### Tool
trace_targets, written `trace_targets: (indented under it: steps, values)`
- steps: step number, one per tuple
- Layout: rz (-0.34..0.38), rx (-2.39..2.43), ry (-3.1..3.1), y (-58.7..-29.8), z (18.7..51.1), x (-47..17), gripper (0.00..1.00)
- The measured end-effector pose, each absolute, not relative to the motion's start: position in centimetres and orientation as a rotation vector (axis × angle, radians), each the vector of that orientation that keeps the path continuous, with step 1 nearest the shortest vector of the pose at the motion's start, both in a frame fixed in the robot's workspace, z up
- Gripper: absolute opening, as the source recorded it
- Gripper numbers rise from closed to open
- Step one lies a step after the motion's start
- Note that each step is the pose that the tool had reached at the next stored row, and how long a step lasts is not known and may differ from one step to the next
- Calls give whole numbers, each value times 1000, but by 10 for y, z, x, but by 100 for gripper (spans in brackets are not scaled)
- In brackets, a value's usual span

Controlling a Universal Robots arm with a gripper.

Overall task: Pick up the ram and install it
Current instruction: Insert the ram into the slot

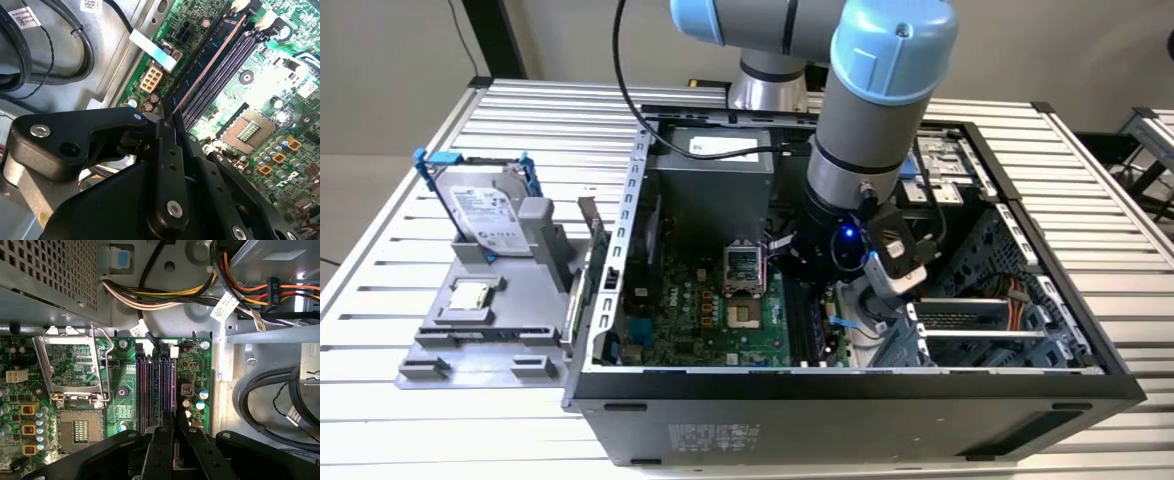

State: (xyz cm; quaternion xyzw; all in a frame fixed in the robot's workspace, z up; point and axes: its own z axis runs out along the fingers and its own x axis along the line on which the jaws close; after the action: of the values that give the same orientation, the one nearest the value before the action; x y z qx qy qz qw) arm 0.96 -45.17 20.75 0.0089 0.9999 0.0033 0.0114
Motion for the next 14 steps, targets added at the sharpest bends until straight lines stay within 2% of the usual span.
trace_targets:
  steps: [1, 2, 6, 14]
  values:
    - [10, 28, 3119, -452, 207, 10, 0]
    - [14, 28, 3118, -451, 207, 10, 100]
    - [11, 30, 3119, -452, 207, 10, 100]
    - [10, 32, 3119, -451, 242, 10, 100]
